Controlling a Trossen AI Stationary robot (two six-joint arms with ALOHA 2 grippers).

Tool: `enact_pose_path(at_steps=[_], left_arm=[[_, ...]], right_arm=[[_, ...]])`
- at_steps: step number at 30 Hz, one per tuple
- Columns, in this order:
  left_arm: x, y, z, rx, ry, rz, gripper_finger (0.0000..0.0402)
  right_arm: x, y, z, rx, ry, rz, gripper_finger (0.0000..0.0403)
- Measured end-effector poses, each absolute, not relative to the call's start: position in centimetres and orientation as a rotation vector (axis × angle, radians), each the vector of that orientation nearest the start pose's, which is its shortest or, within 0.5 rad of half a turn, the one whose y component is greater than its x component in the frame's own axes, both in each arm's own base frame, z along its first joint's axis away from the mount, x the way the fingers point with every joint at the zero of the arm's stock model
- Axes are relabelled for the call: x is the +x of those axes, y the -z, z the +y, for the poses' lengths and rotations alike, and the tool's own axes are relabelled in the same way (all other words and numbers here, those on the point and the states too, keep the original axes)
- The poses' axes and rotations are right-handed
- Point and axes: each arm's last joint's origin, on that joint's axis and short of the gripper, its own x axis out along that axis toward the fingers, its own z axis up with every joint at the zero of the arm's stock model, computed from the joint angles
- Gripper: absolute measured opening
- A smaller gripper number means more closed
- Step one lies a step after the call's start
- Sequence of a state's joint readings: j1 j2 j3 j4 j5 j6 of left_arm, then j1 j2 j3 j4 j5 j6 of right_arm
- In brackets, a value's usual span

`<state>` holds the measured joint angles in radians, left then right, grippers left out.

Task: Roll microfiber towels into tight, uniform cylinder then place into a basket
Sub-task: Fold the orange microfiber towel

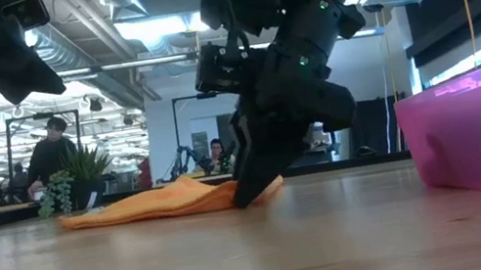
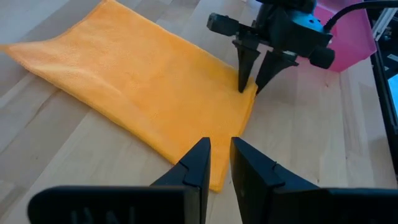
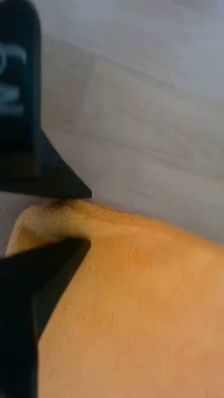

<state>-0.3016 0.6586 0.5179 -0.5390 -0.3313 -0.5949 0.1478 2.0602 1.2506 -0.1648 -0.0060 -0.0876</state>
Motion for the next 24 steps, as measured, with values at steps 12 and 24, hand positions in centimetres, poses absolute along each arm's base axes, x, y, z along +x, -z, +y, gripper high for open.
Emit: enact_pose_path(at_steps=[12, 24], left_arm=[[13.3, -23.0, -3.1, -0.358, -0.217, 0.615, 0.0053], [13.3, -23.0, -3.2, -0.361, -0.209, 0.618, 0.0053]], right_arm=[[42.3, -15.5, 4.6, 0.000, -0.063, 1.055, 0.0007], [44.5, -19.8, -1.6, 0.333, 0.144, 0.954, 0.0004]])
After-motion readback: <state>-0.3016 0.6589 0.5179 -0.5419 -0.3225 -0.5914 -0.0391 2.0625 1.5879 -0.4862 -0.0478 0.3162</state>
